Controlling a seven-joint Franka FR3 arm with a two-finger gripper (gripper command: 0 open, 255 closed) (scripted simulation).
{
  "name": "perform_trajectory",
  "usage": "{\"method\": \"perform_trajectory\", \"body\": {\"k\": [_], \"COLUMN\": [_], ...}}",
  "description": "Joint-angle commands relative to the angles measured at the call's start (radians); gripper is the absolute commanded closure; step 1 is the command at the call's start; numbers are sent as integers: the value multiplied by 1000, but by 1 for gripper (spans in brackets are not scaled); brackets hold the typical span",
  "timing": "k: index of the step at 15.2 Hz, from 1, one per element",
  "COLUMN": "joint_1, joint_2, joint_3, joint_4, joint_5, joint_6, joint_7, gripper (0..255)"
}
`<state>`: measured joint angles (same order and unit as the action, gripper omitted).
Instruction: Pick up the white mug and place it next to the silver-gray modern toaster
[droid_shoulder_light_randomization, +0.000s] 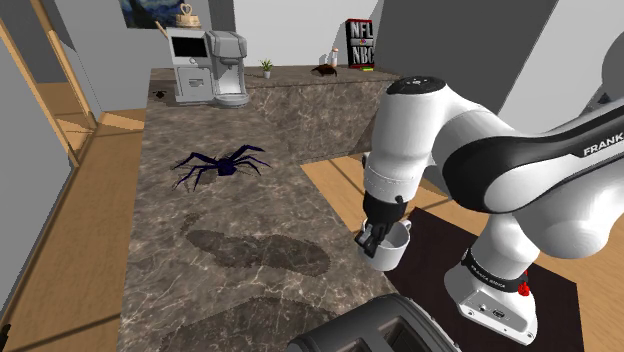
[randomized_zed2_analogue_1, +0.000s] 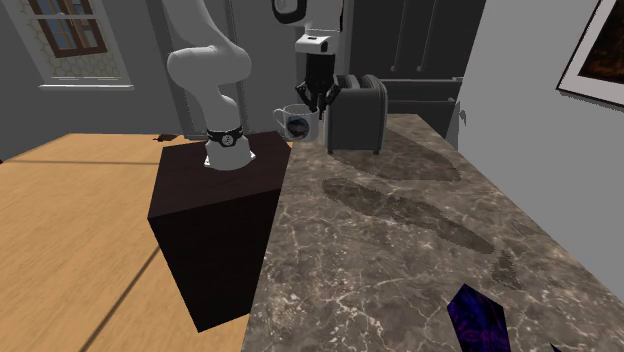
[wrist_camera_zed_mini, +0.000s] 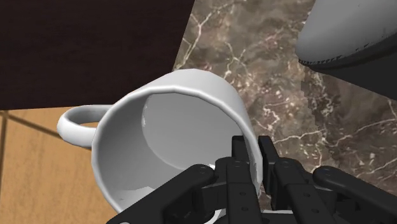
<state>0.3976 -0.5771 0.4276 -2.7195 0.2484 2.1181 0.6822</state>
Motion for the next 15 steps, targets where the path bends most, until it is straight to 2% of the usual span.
{"method": "perform_trajectory", "body": {"k": [1,15], "joint_1": [0,-22], "joint_2": [16,193], "joint_3": [7,68], "joint_4": [-19,-105], "joint_5": [4,4], "joint_6": [36,296], "joint_7": [0,22], "gripper": [255,255]}}
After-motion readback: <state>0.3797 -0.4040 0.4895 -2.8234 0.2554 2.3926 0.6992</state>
